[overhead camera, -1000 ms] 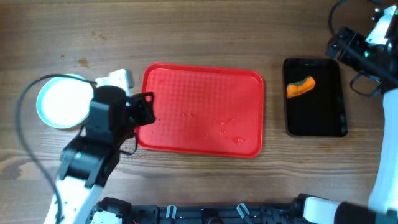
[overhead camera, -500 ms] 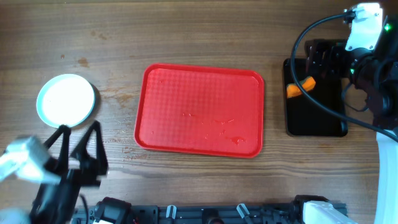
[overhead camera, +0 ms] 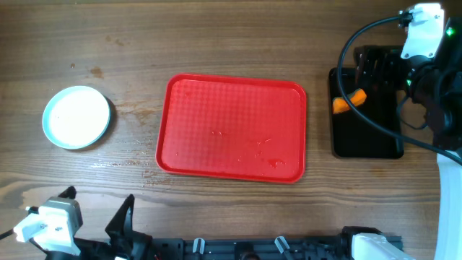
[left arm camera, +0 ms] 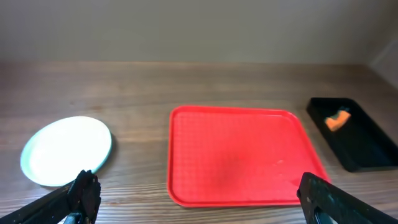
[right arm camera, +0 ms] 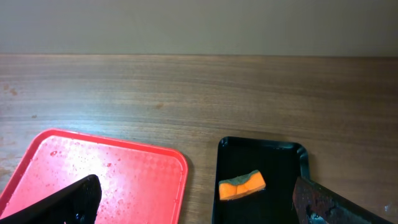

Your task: Clean dirty plates on tray and stack at the side

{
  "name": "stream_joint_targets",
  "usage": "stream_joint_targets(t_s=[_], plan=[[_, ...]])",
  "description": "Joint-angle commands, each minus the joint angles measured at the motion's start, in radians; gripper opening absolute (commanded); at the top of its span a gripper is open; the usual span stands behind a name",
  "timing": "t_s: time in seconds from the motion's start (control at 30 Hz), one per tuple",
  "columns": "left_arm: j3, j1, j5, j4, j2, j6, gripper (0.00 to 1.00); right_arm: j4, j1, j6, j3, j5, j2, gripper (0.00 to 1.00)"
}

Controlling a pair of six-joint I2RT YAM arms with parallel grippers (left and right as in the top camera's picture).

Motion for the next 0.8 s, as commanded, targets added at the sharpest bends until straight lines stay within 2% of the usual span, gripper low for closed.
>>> stream_joint_targets(t_s=[0.0, 0.67, 0.77], plan=[[0.001, -0.005, -0.041, 0.011, -0.003, 0.034, 1.00, 0.003, 0.005, -0.009, 0.019, -0.010, -0.004, 1.00], [0.001, -0.005, -0.040, 0.017, -0.003, 0.030, 1.00, 0.003, 0.005, -0.009, 0.019, -0.010, 0.060, 1.00], [0.000, 0.026, -0.064, 0.134, -0.007, 0.031, 1.00, 0.003, 0.005, -0.009, 0.019, -0.010, 0.061, 1.00]])
